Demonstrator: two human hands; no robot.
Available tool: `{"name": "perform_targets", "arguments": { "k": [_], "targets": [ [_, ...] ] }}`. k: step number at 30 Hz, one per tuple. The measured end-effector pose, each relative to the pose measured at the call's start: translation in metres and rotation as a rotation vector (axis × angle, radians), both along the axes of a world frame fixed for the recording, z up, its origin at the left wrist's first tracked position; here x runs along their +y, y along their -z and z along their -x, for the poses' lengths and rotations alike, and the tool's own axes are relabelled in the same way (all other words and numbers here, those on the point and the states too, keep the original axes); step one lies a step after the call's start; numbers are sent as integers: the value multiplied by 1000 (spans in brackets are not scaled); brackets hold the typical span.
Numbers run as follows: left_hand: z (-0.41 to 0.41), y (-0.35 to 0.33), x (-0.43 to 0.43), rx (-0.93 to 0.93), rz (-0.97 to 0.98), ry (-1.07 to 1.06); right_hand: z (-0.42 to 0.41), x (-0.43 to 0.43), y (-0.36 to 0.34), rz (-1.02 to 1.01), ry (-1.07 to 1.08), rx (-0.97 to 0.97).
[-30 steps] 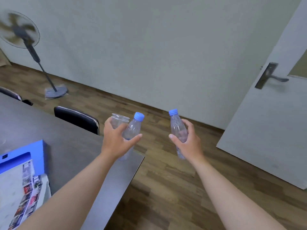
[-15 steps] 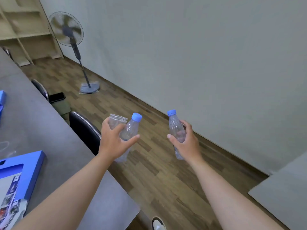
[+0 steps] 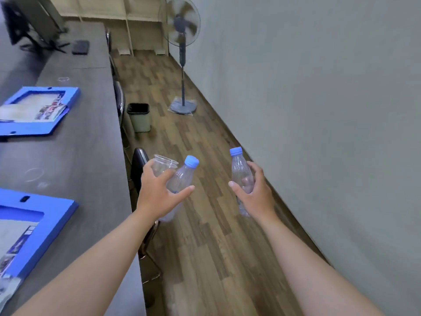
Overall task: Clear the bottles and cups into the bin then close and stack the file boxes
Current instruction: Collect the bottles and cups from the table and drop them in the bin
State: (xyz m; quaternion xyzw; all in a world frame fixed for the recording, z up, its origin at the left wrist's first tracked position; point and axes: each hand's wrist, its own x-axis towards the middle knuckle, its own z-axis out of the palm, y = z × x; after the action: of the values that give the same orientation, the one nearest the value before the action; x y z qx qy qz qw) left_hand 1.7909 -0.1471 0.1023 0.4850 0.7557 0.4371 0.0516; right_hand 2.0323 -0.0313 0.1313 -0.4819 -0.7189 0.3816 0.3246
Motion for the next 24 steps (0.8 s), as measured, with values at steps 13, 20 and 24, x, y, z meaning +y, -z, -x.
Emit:
{"name": "perform_targets", "arguments": {
  "k": [13,20,24],
  "targets": [
    [91,7,16,18,99,-639,208,124,21,14,-635,63],
    [97,-13,40,-4,138,-908,265,194,6,-5,-853,41],
    [102,-18,38,33,112,-1077,305,210,-1,37,-974,50]
  ]
}}
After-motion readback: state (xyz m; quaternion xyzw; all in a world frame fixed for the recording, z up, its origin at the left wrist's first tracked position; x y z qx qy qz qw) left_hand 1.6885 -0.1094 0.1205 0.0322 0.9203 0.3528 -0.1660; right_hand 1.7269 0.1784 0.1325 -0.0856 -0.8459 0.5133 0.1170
